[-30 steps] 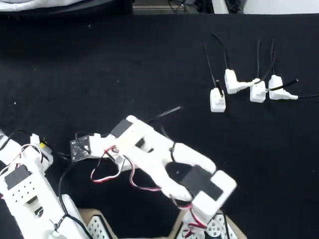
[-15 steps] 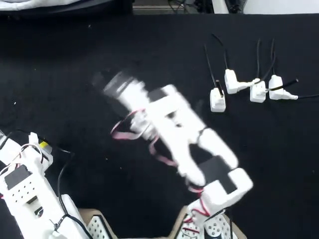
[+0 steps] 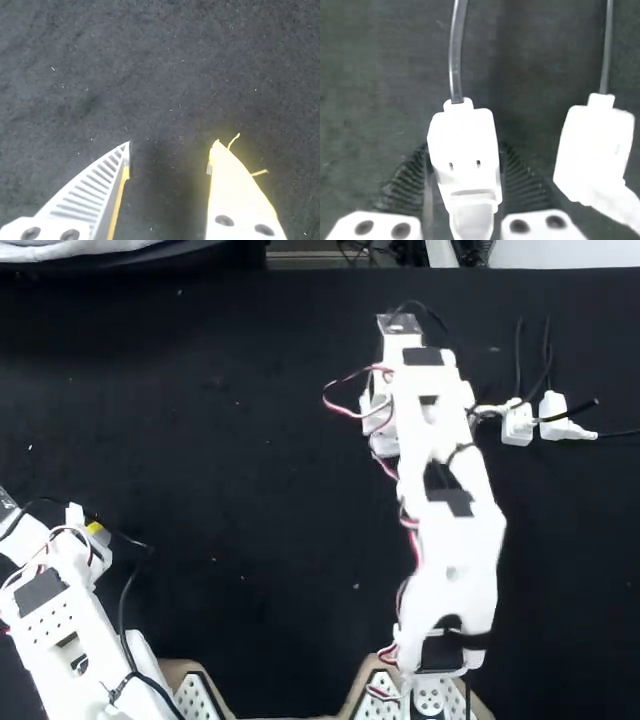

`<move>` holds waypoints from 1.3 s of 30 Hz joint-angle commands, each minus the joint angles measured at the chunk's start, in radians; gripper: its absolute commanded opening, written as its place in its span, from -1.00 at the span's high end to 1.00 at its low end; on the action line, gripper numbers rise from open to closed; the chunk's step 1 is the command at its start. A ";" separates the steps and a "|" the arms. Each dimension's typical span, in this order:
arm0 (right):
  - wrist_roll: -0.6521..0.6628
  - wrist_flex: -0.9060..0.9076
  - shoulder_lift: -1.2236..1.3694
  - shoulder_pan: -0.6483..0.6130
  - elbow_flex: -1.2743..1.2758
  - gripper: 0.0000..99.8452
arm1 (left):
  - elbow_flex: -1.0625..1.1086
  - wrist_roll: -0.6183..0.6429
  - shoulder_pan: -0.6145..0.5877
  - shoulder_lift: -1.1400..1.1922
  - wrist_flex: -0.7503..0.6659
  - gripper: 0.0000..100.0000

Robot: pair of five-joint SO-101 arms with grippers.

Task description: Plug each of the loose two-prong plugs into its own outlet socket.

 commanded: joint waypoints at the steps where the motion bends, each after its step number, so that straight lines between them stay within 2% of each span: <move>1: -0.009 0.173 0.105 0.002 -0.306 0.76 | -0.061 0.003 0.015 -0.014 0.002 0.50; 5: 0.000 0.315 0.232 -0.031 -0.584 0.44 | -0.059 0.002 0.015 -0.014 0.003 0.50; 10: -0.003 0.364 0.259 -0.051 -0.822 0.51 | -0.050 0.002 0.015 -0.014 -0.003 0.50; 15: -0.008 0.367 0.079 -0.094 -0.777 0.52 | -0.048 0.002 0.015 -0.014 -0.003 0.50; 19: -0.012 0.367 -0.255 -0.147 -0.529 0.52 | -0.053 0.002 0.022 -0.014 0.003 0.50; 22: -0.031 0.351 -0.576 -0.160 -0.219 0.62 | -0.054 0.002 0.081 -0.015 0.005 0.50; 26: 0.011 0.229 -1.017 -0.157 0.137 0.79 | -0.097 -0.018 0.153 -0.029 0.006 0.51; 30: 0.123 0.147 -1.403 -0.157 0.443 0.98 | -0.186 -0.107 0.209 -0.104 0.095 0.73; 33: 0.201 0.130 -1.621 -0.153 0.674 0.97 | -0.222 -0.178 0.277 -0.190 0.164 0.87; 36: 0.192 0.114 -1.762 -0.138 0.885 0.98 | -0.203 -0.270 0.406 -0.281 0.232 0.88; 39: 0.195 0.043 -1.842 -0.098 1.081 0.98 | -0.157 -0.302 0.479 -0.361 0.270 0.88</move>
